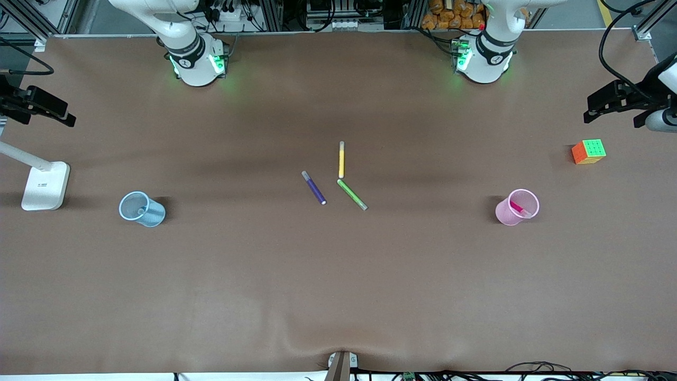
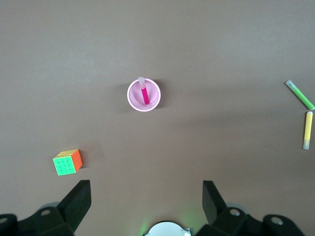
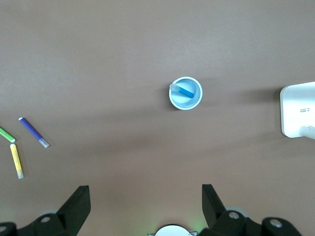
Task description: Place pink and blue markers in matching cups
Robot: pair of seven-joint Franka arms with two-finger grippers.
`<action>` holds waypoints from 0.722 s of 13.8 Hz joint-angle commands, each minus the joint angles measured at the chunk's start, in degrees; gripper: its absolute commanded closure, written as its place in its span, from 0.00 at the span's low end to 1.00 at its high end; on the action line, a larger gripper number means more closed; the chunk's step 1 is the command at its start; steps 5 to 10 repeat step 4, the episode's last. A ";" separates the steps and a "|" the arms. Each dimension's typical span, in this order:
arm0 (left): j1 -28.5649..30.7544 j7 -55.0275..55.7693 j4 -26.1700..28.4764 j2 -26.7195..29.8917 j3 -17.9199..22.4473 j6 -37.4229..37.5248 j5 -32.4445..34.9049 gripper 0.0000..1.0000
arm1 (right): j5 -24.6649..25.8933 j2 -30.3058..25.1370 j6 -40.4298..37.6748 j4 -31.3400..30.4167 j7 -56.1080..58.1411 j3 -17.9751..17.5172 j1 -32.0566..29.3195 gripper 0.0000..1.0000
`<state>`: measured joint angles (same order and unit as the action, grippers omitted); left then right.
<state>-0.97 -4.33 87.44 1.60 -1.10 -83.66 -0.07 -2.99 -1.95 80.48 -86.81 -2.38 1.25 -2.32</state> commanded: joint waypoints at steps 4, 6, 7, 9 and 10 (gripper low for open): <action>-0.26 -0.15 -1.48 -0.98 0.22 0.69 -0.63 0.00 | 0.71 -0.25 -1.82 0.32 0.27 -0.63 -0.50 0.00; -0.26 -0.15 -1.48 -0.98 0.22 0.69 -0.63 0.00 | 0.71 -0.25 -1.82 0.32 0.27 -0.63 -0.50 0.00; -0.26 -0.15 -1.48 -0.98 0.22 0.69 -0.63 0.00 | 0.71 -0.25 -1.82 0.32 0.27 -0.63 -0.50 0.00; -0.26 -0.15 -1.48 -0.98 0.22 0.69 -0.63 0.00 | 0.71 -0.25 -1.82 0.32 0.27 -0.63 -0.50 0.00; -0.26 -0.15 -1.48 -0.98 0.22 0.69 -0.63 0.00 | 0.71 -0.25 -1.82 0.32 0.27 -0.63 -0.50 0.00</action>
